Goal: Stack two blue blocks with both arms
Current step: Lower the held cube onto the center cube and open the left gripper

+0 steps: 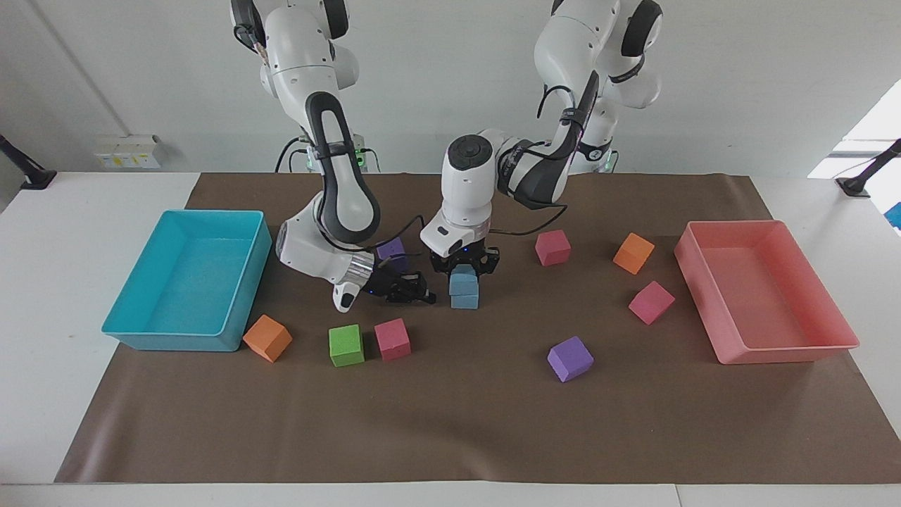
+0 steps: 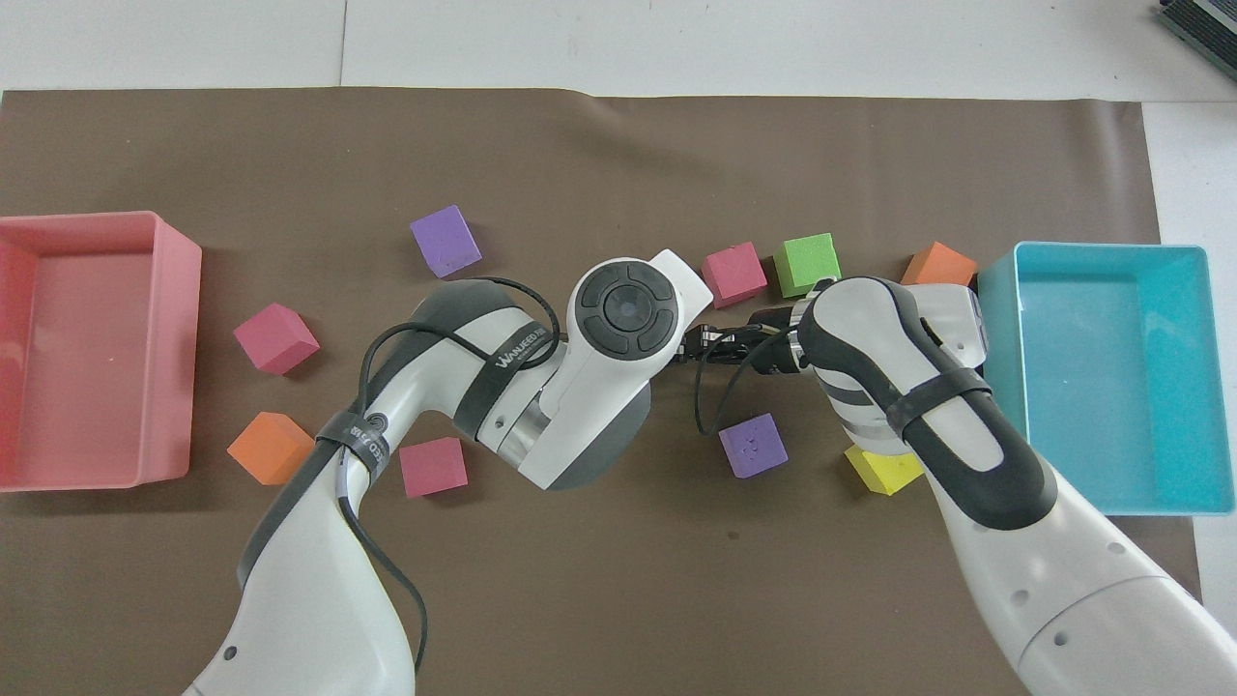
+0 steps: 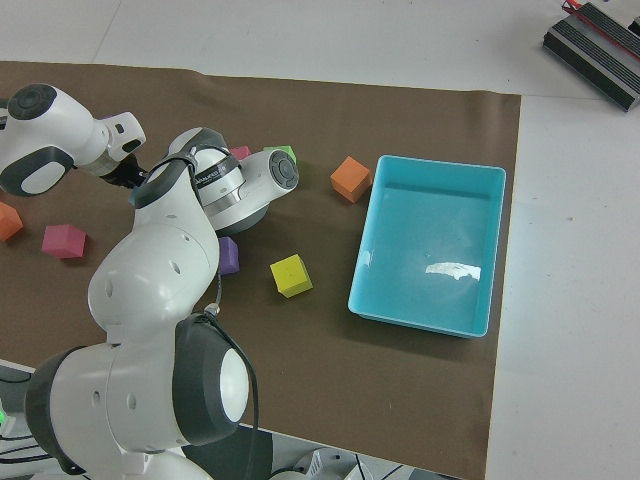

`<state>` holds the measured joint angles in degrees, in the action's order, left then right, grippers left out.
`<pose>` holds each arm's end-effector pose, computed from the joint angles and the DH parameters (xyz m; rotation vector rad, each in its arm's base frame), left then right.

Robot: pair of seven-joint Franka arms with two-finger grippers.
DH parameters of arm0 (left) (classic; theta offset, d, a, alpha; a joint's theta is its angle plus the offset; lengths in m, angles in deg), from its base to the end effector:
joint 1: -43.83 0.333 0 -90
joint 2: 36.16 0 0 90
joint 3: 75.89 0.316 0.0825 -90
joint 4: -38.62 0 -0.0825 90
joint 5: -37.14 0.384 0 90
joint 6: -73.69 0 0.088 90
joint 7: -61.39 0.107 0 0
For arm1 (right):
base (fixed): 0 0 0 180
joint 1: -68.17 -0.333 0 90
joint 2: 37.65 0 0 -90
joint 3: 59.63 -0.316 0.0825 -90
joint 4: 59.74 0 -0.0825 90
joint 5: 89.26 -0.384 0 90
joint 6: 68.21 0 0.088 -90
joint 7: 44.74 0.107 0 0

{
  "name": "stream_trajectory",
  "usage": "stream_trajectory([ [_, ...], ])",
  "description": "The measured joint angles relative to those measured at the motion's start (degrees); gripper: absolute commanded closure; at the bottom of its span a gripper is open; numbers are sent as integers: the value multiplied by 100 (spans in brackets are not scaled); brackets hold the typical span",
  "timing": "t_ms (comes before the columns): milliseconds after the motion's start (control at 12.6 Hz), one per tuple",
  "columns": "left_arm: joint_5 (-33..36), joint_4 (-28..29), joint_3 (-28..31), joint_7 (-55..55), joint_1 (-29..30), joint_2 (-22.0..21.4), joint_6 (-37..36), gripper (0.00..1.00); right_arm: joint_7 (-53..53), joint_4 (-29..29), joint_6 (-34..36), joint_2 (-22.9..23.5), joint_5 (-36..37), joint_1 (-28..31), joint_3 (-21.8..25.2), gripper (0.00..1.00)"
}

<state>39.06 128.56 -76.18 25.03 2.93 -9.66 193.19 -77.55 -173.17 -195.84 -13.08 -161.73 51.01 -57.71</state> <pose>0.5199 -0.4521 0.3798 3.1243 -0.1555 0.0920 0.5787 0.1890 0.2491 -2.2424 0.0939 0.0111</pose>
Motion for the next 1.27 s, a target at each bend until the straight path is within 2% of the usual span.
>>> stream_trajectory([
  [634,1,28,1,-2,0,0,-1,95,0,0,0,0,0,0,-13,100],
  [713,1,31,1,-2,0,0,-1,90,0,0,0,0,0,0,-13,100],
  [872,1,32,3,-2,0,0,-1,72,0,0,0,0,0,-1,-16,100],
  [1189,1,34,4,-3,0,0,-1,11,0,0,0,0,0,-1,-18,100],
  [1268,2,35,5,-3,0,0,-1,0,0,0,0,0,0,-1,-18,100],
])
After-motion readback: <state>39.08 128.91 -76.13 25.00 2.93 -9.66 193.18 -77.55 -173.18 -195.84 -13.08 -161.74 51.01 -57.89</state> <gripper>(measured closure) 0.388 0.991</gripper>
